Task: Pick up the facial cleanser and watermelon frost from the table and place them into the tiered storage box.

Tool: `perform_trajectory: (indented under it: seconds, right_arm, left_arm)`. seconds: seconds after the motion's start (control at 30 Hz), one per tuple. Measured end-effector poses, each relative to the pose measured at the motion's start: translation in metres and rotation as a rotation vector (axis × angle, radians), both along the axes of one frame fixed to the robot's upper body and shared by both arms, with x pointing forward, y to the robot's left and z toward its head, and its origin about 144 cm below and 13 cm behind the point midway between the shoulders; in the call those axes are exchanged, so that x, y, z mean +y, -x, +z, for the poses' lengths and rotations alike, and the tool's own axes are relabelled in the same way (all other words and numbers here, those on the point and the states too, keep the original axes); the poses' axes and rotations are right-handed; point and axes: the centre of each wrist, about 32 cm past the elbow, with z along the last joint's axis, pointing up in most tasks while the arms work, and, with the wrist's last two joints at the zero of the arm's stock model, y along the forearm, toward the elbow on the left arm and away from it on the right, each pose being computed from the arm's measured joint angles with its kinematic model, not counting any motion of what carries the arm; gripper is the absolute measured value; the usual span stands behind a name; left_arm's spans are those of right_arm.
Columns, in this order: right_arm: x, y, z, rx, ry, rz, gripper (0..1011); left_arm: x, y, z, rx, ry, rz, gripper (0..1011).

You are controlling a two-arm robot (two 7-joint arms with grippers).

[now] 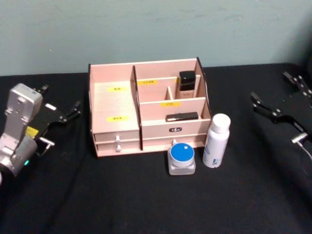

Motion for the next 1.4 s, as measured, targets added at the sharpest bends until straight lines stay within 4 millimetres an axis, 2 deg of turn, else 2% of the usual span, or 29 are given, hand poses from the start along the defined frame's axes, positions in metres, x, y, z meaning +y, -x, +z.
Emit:
perform_trajectory:
  seconds: [0.3, 0.57, 1.0, 1.4]
  right_arm:
    - [0.003, 0.046, 0.014, 0.033, -0.038, 0.063, 1002]
    - [0.01, 0.07, 0.012, 0.1, -0.068, 0.133, 1002]
    - [0.014, 0.075, 0.0, 0.178, -0.098, 0.212, 1002]
    - [0.014, 0.063, -0.019, 0.255, -0.117, 0.218, 1002]
  left_arm:
    - [0.0, 0.0, 0.0, 0.0, 0.0, 0.0, 1010]
    - [0.0, 0.0, 0.0, 0.0, 0.0, 0.0, 1009]
    - [0.0, 0.0, 0.0, 0.0, 0.0, 0.0, 1010]
    - [0.0, 0.0, 0.0, 0.0, 0.0, 0.0, 1010]
